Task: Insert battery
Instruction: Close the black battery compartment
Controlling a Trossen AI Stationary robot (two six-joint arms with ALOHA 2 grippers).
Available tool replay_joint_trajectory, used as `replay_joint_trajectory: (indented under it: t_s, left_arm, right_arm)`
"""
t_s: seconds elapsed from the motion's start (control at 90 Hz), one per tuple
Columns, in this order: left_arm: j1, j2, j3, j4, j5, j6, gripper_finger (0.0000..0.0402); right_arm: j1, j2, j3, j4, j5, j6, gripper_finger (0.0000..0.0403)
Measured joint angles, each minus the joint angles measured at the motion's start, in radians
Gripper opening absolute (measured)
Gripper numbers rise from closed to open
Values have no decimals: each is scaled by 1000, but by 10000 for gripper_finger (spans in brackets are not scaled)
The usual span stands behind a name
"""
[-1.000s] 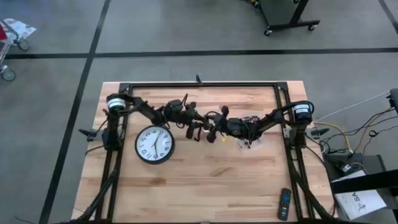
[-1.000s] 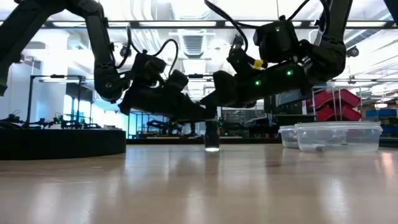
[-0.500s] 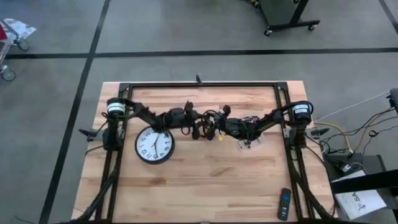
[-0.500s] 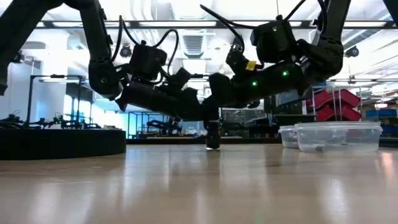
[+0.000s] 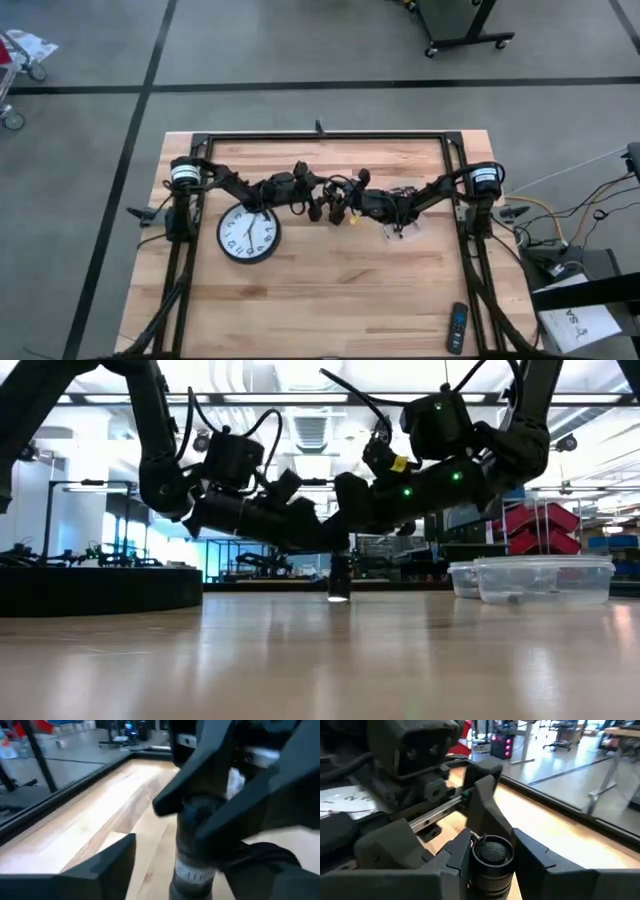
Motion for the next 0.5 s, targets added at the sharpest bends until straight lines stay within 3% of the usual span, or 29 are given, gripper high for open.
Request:
replay_joint_trajectory:
  t_s: [0.211,0.378,0.5]
  left_arm:
    - [82,1,-16,-19,395,64,261]
    - [100,2,-13,-23,581,218,229]
    - [103,2,-4,-26,710,250,206]
  right_arm:
    - [-7,-13,-2,-5,-154,-46,91]
    - [-32,-14,-1,-3,-280,-59,91]
    - [-34,-14,-1,4,-390,-97,91]
